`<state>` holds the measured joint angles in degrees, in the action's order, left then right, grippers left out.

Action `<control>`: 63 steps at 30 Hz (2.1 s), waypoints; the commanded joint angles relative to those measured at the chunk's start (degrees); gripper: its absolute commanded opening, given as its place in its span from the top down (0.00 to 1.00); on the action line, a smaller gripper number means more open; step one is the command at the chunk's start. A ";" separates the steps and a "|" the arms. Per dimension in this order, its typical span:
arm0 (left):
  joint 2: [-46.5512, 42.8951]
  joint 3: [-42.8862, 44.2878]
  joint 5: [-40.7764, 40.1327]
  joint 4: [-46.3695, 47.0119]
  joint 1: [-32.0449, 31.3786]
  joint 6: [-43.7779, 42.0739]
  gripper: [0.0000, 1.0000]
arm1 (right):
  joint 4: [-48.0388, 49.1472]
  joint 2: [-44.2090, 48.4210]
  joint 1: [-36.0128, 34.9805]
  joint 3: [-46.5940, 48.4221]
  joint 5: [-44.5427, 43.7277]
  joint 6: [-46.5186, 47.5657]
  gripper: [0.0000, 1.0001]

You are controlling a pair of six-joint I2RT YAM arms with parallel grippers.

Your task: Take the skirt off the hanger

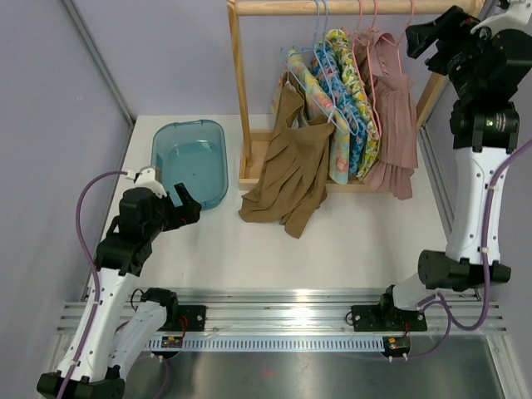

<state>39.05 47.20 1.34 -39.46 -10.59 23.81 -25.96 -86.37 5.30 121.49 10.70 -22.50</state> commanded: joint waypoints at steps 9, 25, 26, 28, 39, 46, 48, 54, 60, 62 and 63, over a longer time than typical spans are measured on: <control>-1.43 -0.09 0.33 1.58 -0.31 0.09 0.02 | -4.81 -13.91 -5.02 10.97 -1.46 6.06 0.20; -2.57 -0.09 -1.17 0.88 -2.94 0.44 0.02 | -3.49 -21.74 -11.72 11.75 -9.46 8.53 0.38; -2.57 0.00 -1.08 0.88 -2.95 0.44 0.02 | -3.40 -20.69 -11.72 11.23 -9.38 8.53 0.33; -2.57 0.00 -1.08 0.88 -3.03 0.44 0.02 | -1.21 -18.67 -11.72 7.91 -7.29 7.92 0.31; -2.48 -0.09 -1.17 0.88 -3.03 0.45 0.02 | 0.20 -6.54 -11.72 3.14 -0.49 7.29 0.01; -2.57 0.00 -1.17 0.97 -3.12 0.53 0.02 | -1.11 -4.86 -11.54 3.49 -10.33 11.33 0.01; -2.66 0.00 -1.17 0.97 -3.12 0.53 0.02 | -1.73 -5.74 -11.63 3.31 -14.11 12.39 0.00; -2.57 0.00 -1.17 0.97 -3.12 0.53 0.02 | -3.40 -9.60 -11.54 3.84 -19.65 14.41 0.09; -2.66 0.00 -1.17 1.05 -3.12 0.53 0.02 | -4.27 -15.66 -11.37 9.88 -20.45 15.56 0.16; -2.57 -0.09 -1.17 0.97 -3.12 0.53 0.02 | -4.46 -18.13 -11.28 11.83 -20.46 15.56 0.22; -2.57 -0.09 -1.17 0.97 -3.12 0.53 0.02 | -4.54 -18.83 -11.28 13.67 -20.45 15.56 0.24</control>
<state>37.10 47.20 0.80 -39.59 -13.41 24.03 -30.87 -104.42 -5.98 129.14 -7.97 -8.36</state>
